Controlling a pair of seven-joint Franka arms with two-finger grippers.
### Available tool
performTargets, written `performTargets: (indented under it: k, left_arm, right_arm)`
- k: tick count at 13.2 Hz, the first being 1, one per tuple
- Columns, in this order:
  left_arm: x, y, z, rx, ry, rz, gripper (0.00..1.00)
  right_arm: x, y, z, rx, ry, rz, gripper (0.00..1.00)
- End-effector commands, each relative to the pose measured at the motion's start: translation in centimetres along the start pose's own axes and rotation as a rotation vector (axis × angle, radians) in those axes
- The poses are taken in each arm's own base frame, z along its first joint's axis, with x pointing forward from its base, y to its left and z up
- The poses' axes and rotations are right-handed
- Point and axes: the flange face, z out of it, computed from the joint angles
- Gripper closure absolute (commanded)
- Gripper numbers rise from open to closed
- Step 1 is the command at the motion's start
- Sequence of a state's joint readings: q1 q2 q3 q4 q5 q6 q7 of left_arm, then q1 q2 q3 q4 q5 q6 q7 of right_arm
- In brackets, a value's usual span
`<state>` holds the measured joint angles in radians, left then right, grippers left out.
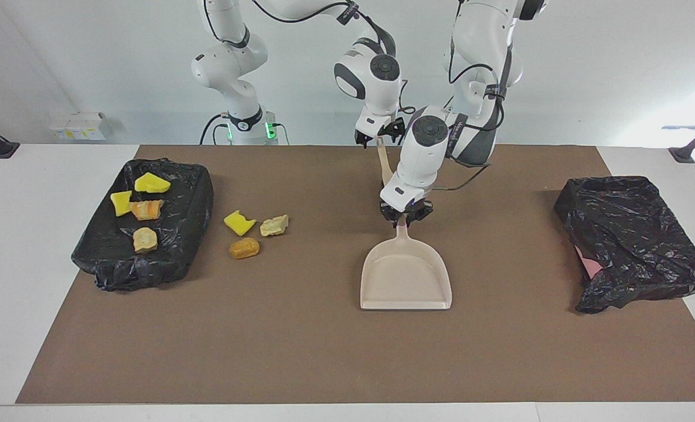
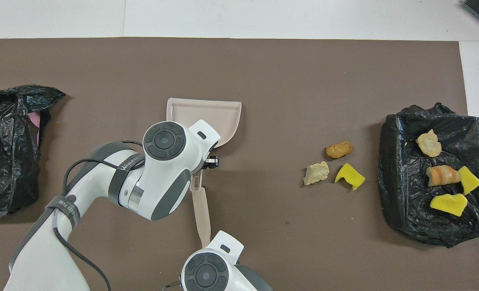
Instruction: Sweep and dump trash in bin
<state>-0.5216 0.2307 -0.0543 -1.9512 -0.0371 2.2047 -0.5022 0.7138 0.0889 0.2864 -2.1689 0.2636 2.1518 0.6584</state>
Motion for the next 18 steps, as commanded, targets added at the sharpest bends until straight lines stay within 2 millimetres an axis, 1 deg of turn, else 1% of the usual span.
performTargets:
  k: [1,3,5,7,9,10,11,12,13,14,15,16,17,18]
  left_arm:
    - [1.1,0.2,-3.1,-0.011,0.061,0.007,1.00]
    - [2.0,0.0,-4.7,-0.006,0.100,0.017,1.00]
    - [2.7,-0.4,-6.1,0.009,0.138,0.034,1.00]
    - [3.5,-1.2,-7.4,0.022,0.138,0.074,1.00]
    - [4.4,-2.7,-8.7,0.031,0.136,0.125,1.00]
    - [4.4,-2.9,-9.4,0.034,0.136,0.146,1.00]
    - [5.1,-4.2,-10.1,0.039,0.140,0.152,1.00]
    - [5.4,-5.2,-11.2,0.044,0.140,0.177,1.00]
    - [5.3,-5.8,-12.2,0.050,0.138,0.210,1.00]
    - [5.5,-7.1,-12.9,0.057,0.135,0.234,1.00]
    - [5.6,-8.6,-13.6,0.064,0.126,0.264,1.00]
    - [5.4,-9.5,-14.4,0.071,0.117,0.310,1.00]
    - [5.4,-10.5,-14.7,0.076,0.103,0.351,1.00]
    - [5.4,-11.6,-15.0,0.083,0.083,0.385,1.00]
  right_arm:
    - [-0.3,0.5,0.4,0.025,0.011,-0.002,0.00]
    - [-0.4,0.7,0.5,0.024,0.012,-0.004,0.00]
    - [-0.4,0.7,0.5,0.024,0.012,-0.014,0.15]
    - [-0.4,0.7,0.5,0.025,0.013,-0.015,0.24]
    - [-0.4,0.7,0.5,0.025,0.013,-0.013,0.42]
    - [-0.4,0.7,0.5,0.025,0.013,-0.013,0.49]
    - [-0.4,0.7,0.5,0.025,0.013,-0.012,0.57]
    - [-0.4,0.7,0.5,0.025,0.013,-0.012,0.68]
    - [-0.4,0.7,0.6,0.023,0.013,-0.011,0.83]
    - [-0.4,0.6,0.4,0.025,0.014,-0.009,1.00]
    - [-0.4,0.6,0.4,0.025,0.015,-0.006,1.00]
    - [-0.4,0.5,0.4,0.025,0.015,-0.004,1.00]
    - [-0.5,0.4,0.3,0.022,0.018,-0.004,1.00]
    - [-1.0,0.0,0.1,0.021,0.025,-0.010,1.00]
